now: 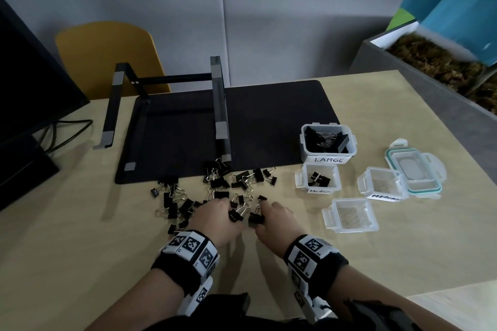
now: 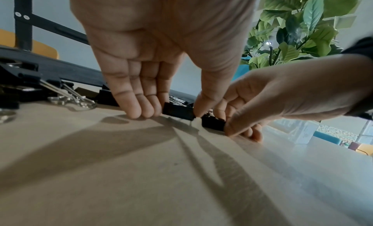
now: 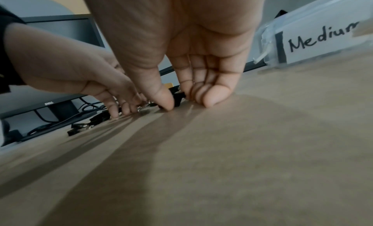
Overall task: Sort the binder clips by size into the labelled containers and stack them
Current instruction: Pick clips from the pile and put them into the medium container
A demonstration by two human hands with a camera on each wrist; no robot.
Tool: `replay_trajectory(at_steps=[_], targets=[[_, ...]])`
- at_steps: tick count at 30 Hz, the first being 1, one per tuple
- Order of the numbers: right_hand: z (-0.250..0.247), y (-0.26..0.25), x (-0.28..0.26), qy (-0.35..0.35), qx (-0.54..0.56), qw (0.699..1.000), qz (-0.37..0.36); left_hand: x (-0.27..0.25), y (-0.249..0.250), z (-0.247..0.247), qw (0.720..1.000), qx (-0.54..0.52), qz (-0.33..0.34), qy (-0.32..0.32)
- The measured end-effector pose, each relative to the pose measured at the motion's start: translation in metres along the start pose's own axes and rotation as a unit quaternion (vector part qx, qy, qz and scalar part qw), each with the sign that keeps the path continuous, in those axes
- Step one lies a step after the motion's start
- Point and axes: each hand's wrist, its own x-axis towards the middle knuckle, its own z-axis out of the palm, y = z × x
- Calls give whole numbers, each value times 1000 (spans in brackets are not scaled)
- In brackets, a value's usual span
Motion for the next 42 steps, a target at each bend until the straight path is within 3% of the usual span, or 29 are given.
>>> replay_trajectory(at_steps=[15, 22, 27, 31, 42], targets=[[-17, 12, 12, -7, -4, 999, 37, 6, 4, -11, 997, -63, -9, 46], [-24, 20, 11, -6, 3, 1000, 15, 12, 11, -12, 996, -60, -12, 65], [-20, 19, 11, 8, -46, 996, -75, 15, 12, -11, 996, -64, -25, 63], [-19, 24, 15, -17, -71, 994, -80, 15, 11, -11, 995, -69, -26, 64], [-54, 30, 9, 5, 140, 989, -52, 18, 20, -16, 992, -105, -31, 58]])
